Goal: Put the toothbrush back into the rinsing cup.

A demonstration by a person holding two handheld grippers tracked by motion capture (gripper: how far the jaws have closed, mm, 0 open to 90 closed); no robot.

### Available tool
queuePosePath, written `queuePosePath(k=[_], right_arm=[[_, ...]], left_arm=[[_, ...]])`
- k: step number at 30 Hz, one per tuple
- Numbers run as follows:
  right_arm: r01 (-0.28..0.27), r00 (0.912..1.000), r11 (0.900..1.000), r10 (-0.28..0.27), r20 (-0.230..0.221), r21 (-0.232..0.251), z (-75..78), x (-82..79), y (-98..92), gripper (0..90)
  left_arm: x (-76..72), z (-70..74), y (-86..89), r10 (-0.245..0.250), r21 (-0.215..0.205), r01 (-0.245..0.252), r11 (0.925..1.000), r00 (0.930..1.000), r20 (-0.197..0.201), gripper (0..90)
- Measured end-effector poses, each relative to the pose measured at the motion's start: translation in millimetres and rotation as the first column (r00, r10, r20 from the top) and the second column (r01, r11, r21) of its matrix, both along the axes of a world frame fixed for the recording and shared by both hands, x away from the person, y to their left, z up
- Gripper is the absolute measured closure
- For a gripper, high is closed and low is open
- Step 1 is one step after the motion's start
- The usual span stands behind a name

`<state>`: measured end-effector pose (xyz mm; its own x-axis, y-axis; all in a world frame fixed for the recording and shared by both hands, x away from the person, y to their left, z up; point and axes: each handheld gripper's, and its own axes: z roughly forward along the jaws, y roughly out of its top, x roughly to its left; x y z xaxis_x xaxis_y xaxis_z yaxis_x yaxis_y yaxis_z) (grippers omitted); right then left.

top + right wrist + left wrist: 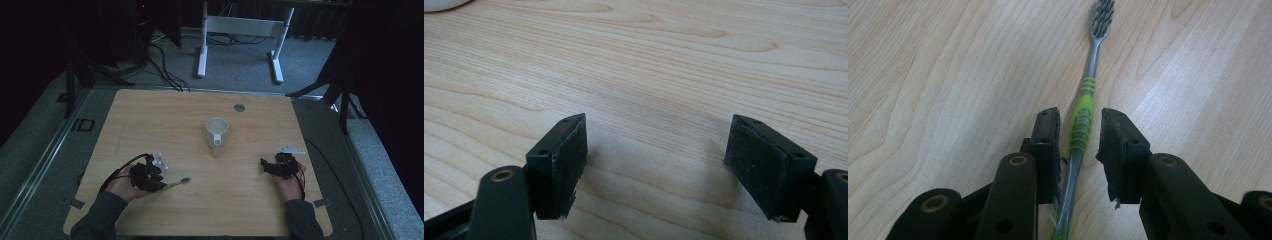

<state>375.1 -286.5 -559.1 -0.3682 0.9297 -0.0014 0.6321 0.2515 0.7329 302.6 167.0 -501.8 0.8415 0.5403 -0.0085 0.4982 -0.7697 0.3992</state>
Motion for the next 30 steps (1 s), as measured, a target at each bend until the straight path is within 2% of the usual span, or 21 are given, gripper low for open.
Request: queuePosePath(k=[12,30], right_arm=[[0.001,1.0000,1.000,-0.001,0.000,0.001,0.0,0.0,0.1,24.5],[0.000,1.0000,1.000,0.000,0.000,0.000,0.0,0.0,0.0,24.5]], left_arm=[[0.5,-5.9,-7.1,-0.017,0.022,0.018,0.9996,0.9997,-0.019,69.7],[3.1,-15.1,-14.6,-0.033,0.099,0.037,0.9944,0.9988,-0.035,70.8]])
